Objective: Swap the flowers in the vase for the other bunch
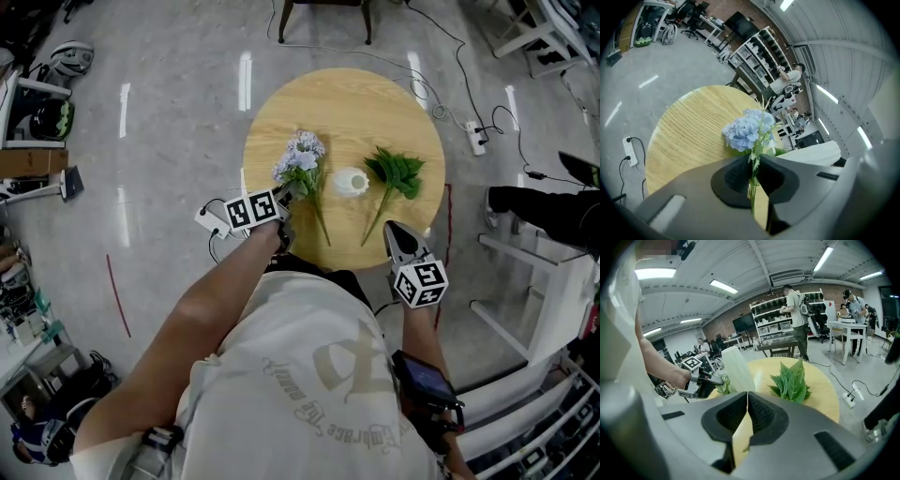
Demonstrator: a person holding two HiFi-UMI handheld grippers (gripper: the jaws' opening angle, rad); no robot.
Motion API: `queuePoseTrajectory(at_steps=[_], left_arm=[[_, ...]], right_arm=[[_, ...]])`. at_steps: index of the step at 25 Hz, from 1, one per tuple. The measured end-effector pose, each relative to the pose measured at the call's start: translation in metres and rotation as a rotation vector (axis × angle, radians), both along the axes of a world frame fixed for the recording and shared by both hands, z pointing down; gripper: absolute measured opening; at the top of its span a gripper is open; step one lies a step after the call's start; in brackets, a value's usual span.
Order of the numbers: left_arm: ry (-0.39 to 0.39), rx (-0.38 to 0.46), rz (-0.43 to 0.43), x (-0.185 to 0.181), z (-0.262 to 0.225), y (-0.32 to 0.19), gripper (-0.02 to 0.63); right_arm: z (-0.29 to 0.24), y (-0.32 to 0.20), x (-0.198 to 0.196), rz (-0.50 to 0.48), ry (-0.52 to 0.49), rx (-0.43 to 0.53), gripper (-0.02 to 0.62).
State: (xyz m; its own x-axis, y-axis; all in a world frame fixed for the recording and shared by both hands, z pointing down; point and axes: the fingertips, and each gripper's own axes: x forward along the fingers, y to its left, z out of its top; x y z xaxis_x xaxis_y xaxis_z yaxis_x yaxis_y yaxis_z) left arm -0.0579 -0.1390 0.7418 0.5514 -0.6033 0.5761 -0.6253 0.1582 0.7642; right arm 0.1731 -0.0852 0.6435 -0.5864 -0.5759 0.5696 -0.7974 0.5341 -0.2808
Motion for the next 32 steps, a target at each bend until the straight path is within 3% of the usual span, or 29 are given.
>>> queuePoseTrajectory(at_steps=[8, 32], left_arm=[[0.037, 0.086, -0.034, -0.008, -0.025, 0.0, 0.017], [0.031, 0.342, -0.06, -0.031, -0.114, -0.002, 0.017]], right_arm=[[-0.004, 0.005, -0.001, -0.007, -0.001, 0.009, 0.009], [-0.018, 0.019, -0.008, -0.043, -0.018, 0.062, 0.009]])
